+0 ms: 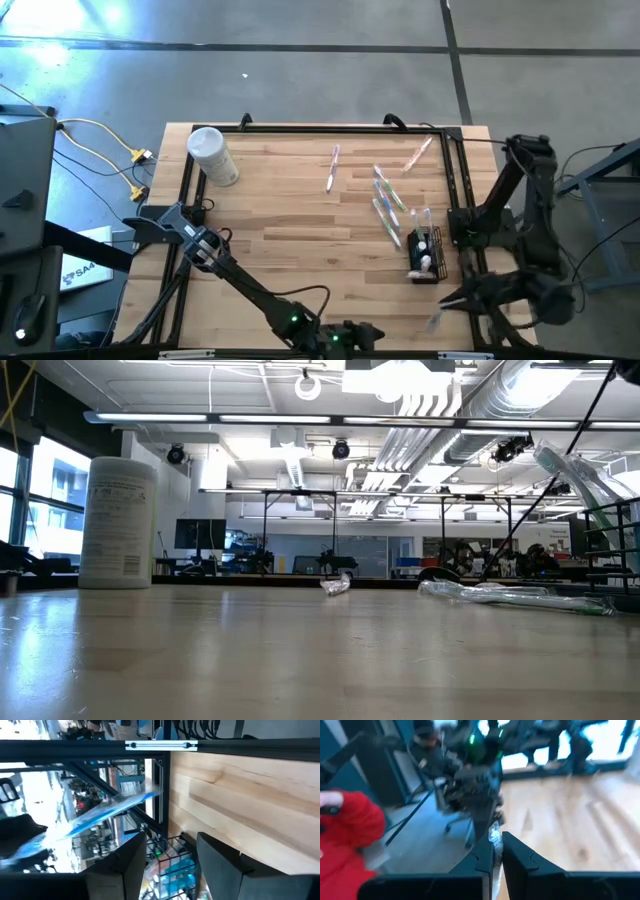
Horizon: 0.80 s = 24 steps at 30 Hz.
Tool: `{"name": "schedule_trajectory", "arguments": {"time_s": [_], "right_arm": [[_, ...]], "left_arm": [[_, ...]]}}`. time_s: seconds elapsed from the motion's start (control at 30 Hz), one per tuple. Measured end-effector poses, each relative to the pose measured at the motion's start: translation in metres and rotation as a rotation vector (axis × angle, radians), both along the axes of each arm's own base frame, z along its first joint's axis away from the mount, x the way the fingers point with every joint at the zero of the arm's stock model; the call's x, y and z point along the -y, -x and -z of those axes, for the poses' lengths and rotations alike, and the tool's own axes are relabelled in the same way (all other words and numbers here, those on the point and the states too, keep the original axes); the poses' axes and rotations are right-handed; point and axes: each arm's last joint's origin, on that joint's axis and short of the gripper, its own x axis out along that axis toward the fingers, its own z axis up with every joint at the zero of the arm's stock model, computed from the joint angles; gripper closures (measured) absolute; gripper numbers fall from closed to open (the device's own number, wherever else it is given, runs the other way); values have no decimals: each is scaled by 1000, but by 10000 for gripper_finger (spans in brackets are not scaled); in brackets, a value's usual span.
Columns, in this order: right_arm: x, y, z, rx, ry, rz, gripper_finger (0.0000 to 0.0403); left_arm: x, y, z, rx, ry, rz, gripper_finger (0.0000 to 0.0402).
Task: Pick & Place toothbrushing station
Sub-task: Put the left blue toothbrush into the black mesh organizer
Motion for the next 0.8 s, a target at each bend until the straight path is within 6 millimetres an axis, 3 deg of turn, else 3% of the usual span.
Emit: {"name": "schedule_trajectory", "arguments": {"time_s": [0.17,0.33,0.8], "right_arm": [[14,30,-8,90,48,40,390],[24,43,-11,135,92,45,390],[44,46,0,103,261,-5,390]], "left_arm": [[0,0,1,-9,43,-18,231],[-1,1,4,-31,72,-37,231],[-2,4,8,-73,138,-75,231]]}}
